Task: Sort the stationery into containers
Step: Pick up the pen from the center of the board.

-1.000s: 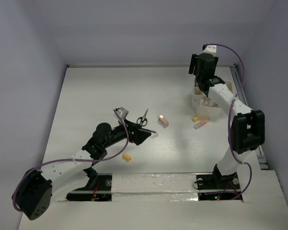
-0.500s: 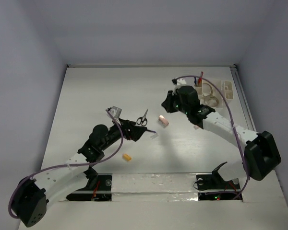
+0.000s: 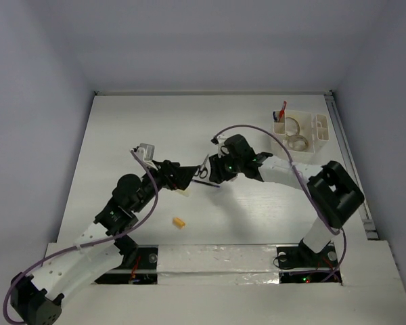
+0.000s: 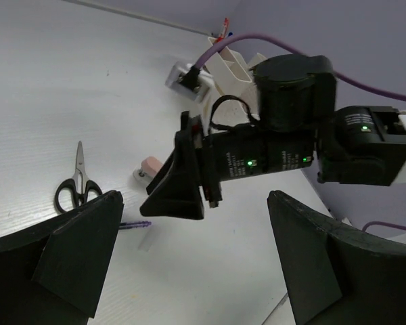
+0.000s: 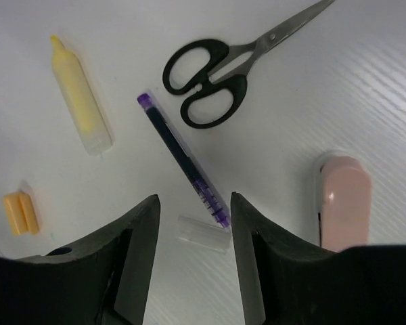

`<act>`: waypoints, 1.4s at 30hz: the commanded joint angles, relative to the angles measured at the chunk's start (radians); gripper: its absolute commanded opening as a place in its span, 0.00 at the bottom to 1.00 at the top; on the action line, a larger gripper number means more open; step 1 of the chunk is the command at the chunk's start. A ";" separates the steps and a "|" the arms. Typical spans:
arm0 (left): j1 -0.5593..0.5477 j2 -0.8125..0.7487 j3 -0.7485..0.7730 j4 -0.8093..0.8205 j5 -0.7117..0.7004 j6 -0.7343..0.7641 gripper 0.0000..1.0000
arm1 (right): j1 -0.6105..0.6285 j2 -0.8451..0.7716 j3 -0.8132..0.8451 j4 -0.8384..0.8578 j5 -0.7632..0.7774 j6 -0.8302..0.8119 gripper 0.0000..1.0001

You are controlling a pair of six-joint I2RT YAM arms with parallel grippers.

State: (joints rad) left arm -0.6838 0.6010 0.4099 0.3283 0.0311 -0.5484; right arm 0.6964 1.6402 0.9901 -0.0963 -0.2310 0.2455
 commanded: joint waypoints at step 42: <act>-0.003 -0.021 0.113 -0.192 0.029 -0.019 0.82 | 0.118 0.069 0.116 -0.071 0.064 -0.508 0.00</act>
State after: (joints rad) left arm -0.6834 0.5907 0.5465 0.0891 0.0715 -0.5667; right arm 0.8062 1.8149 1.1110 -0.2062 -0.1398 -0.2035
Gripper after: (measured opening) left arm 0.826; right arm 0.149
